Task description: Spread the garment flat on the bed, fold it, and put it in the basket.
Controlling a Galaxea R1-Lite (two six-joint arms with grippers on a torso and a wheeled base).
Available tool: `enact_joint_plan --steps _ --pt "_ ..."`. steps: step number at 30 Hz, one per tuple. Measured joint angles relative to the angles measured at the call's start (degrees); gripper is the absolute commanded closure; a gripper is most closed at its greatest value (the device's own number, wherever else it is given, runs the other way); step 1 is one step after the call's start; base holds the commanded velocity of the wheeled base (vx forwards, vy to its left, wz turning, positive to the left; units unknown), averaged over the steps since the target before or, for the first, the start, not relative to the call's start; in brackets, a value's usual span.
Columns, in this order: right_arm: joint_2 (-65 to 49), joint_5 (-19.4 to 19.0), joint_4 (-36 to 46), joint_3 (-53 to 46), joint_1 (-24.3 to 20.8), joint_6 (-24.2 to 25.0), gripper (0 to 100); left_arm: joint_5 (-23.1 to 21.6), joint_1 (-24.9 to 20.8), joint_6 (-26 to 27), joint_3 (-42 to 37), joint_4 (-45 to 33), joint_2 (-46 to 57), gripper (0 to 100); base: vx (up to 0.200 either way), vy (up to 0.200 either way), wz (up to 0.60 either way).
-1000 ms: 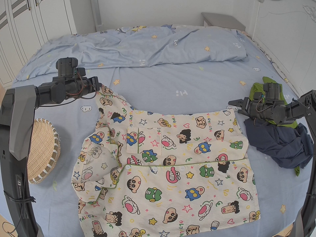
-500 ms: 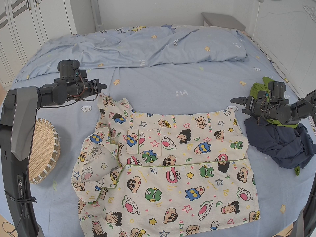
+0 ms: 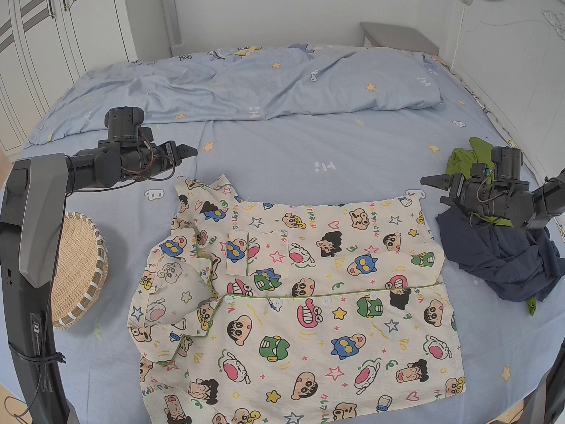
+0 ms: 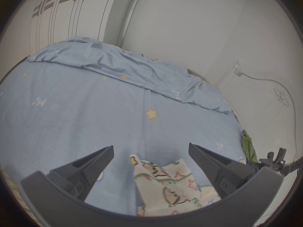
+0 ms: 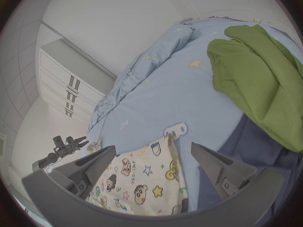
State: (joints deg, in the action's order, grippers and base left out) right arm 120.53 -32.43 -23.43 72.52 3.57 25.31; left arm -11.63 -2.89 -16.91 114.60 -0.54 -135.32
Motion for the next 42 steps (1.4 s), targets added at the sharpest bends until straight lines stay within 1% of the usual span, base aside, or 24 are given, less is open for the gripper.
enact_joint_plan --steps 5,7,9,11,14,19,22,25,28,32,34,36,38,40,42 --pt "-3.6 -2.0 -6.4 -8.6 1.0 1.0 0 0.8 -2.8 -1.1 0.0 0.7 1.0 0 0.0 0.0 0.0" --pt "-5.6 -3.1 -9.7 -11.8 1.5 2.6 0 1.3 -4.3 -1.8 0.0 1.4 1.5 0 0.0 0.0 0.0" --pt "-7.5 -4.0 -11.3 -13.9 1.9 4.6 0 1.7 -6.0 -2.5 0.0 1.9 2.0 0 0.0 0.0 0.0" --pt "-8.9 -4.6 -12.1 -15.4 2.3 5.7 0 1.9 -7.7 -3.0 0.0 2.3 2.7 0 0.0 0.0 0.0" --pt "-10.5 -4.8 -12.4 -17.1 3.1 5.7 0 2.0 -9.3 -3.0 0.0 2.6 3.4 0 0.0 0.0 0.0" --pt "-11.8 -5.1 -12.4 -18.3 4.1 5.7 0 2.1 -10.3 -3.1 -1.8 2.5 4.5 0 0.0 0.0 0.0" --pt "-12.5 -5.3 -12.4 -18.9 4.4 5.9 0 2.1 -10.6 -3.5 -5.4 2.4 6.2 0 0.0 0.0 0.0" --pt "-13.7 -5.8 -12.1 -19.8 4.6 6.0 0 2.0 -10.5 -3.9 -11.2 2.5 9.4 0 0.0 0.0 0.0" --pt "-15.3 -6.3 -11.9 -21.3 4.7 6.1 0 1.8 -10.1 -4.1 -18.8 2.8 13.8 0 0.0 0.0 0.0" --pt "-18.4 -6.7 -11.7 -24.6 4.5 6.1 0 1.2 -8.1 -4.0 -29.6 4.7 20.1 0 0.0 0.0 0.0" --pt "-20.0 -6.8 -11.7 -27.0 4.1 6.0 0 -0.1 -6.1 -3.4 -35.1 6.6 22.7 0 0.0 0.0 0.0" --pt "-21.7 -6.9 -11.7 -29.8 3.5 5.9 0 -2.3 -3.2 -2.4 -41.1 8.8 25.1 0 0.0 0.0 0.0" --pt "-23.2 -7.0 -11.8 -32.5 2.9 5.8 0 -5.6 0.3 -0.9 -46.3 11.4 27.1 0 0.0 0.0 0.0" --pt "-24.7 -7.1 -11.9 -35.2 2.3 5.8 0 -10.0 4.1 0.8 -50.8 13.6 28.7 0 0.0 0.0 0.0" --pt "-26.3 -7.1 -12.1 -37.4 1.8 5.8 0 -16.2 7.7 2.9 -54.7 15.1 30.0 0 0.0 0.0 0.0"
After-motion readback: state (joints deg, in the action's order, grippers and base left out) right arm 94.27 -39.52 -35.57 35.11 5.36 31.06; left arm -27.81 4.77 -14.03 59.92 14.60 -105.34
